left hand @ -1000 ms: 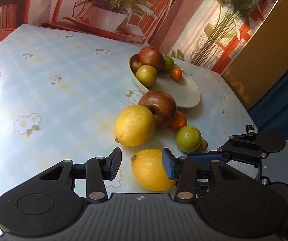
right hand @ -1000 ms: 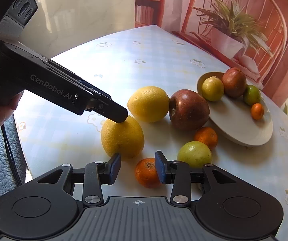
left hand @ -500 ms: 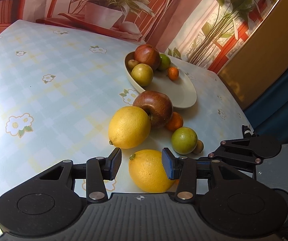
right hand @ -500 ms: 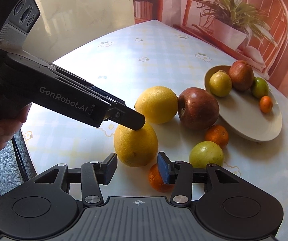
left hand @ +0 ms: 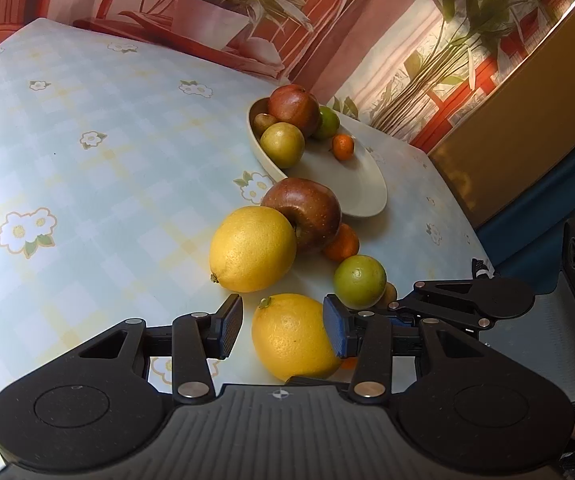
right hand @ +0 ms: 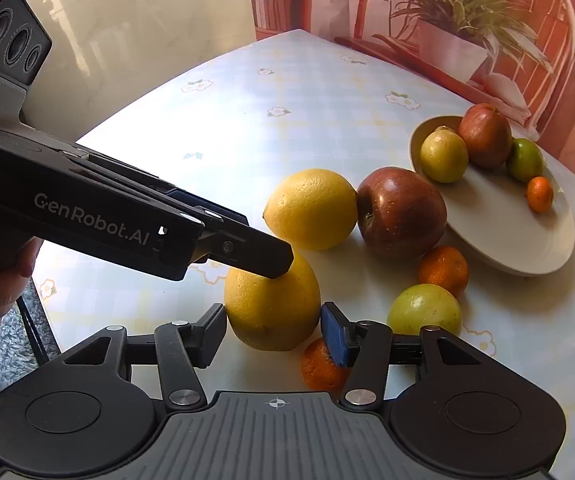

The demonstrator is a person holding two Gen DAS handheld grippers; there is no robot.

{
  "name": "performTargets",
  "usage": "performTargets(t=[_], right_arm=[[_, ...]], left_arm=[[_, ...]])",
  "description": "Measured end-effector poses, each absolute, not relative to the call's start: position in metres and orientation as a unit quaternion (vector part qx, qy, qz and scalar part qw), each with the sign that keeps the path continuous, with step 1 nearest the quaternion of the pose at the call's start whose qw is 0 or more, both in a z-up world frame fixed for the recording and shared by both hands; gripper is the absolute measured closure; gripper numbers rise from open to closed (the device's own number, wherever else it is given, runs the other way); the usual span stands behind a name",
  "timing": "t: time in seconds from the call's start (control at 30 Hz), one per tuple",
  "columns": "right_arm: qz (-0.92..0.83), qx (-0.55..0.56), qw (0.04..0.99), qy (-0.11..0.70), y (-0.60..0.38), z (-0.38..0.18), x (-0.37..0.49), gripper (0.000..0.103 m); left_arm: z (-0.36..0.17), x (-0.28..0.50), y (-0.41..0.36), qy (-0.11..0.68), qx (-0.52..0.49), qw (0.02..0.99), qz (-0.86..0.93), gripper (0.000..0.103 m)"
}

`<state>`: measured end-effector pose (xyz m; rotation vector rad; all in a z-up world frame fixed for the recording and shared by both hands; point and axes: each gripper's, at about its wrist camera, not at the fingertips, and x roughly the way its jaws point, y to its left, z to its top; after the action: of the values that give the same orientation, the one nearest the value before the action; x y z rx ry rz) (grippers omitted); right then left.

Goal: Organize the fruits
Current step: 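Close the left tool around the yellow lemon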

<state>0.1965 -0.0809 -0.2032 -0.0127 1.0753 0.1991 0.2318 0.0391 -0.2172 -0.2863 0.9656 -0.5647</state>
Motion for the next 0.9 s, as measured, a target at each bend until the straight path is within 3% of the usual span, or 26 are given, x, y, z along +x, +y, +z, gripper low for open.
performTargets(t=[0.4, 0.9], right_arm=[[0.087, 0.01, 0.863, 0.498, -0.083, -0.205, 0.192, 0.056], [0.084, 0.021, 0.866, 0.492, -0.085, -0.206, 0.191, 0.055]], left_arm=[[-0.236, 0.242, 0.05, 0.492, -0.238, 0.795, -0.264, 0.057], [-0.238, 0.243, 0.045, 0.474, -0.241, 0.807, -0.258, 0.055]])
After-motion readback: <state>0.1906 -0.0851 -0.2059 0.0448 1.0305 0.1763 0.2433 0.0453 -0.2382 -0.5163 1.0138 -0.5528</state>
